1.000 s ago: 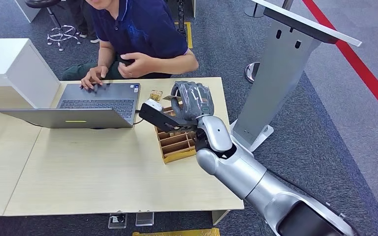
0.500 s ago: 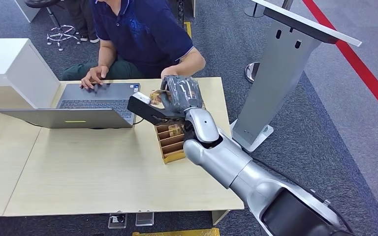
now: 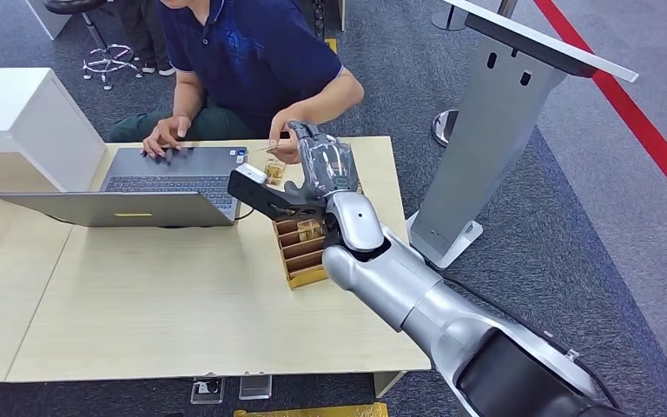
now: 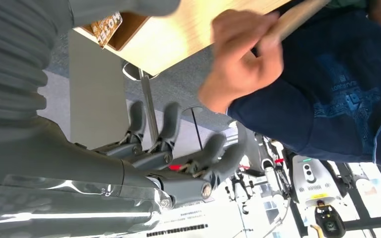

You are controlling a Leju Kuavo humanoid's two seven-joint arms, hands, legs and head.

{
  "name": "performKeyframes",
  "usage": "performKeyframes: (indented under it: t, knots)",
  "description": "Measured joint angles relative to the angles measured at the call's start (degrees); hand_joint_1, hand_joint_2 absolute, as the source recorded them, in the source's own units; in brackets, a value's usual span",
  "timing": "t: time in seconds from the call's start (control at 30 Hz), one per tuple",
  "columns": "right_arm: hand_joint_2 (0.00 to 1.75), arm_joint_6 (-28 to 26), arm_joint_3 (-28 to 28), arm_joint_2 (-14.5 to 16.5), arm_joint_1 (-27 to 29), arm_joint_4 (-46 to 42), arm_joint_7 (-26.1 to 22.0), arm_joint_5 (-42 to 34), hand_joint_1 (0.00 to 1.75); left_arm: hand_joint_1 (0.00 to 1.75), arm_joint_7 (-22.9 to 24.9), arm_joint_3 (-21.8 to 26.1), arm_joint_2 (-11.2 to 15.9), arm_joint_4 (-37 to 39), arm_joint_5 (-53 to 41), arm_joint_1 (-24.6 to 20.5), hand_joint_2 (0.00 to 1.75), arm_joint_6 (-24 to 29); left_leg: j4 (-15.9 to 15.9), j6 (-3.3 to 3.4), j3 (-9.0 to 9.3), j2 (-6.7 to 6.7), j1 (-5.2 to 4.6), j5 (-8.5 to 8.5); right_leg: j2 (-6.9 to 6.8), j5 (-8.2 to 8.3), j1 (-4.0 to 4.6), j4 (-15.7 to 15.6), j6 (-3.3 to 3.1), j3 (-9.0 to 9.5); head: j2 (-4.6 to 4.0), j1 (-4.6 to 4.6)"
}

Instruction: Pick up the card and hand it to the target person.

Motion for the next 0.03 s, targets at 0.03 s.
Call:
performKeyframes:
  t: [0.03]
  knots:
    - [1.75, 0.0, 0.0, 0.0, 0.0, 0.0, 0.0, 0.0, 0.00, 0.00, 0.0, 0.0, 0.0, 0.0, 0.0, 0.0, 1.75, 0.0, 0.0, 0.00, 0.00, 0.00, 0.00, 0.00, 0.00, 0.00, 0.00, 0.0, 0.00, 0.00, 0.00, -0.01]
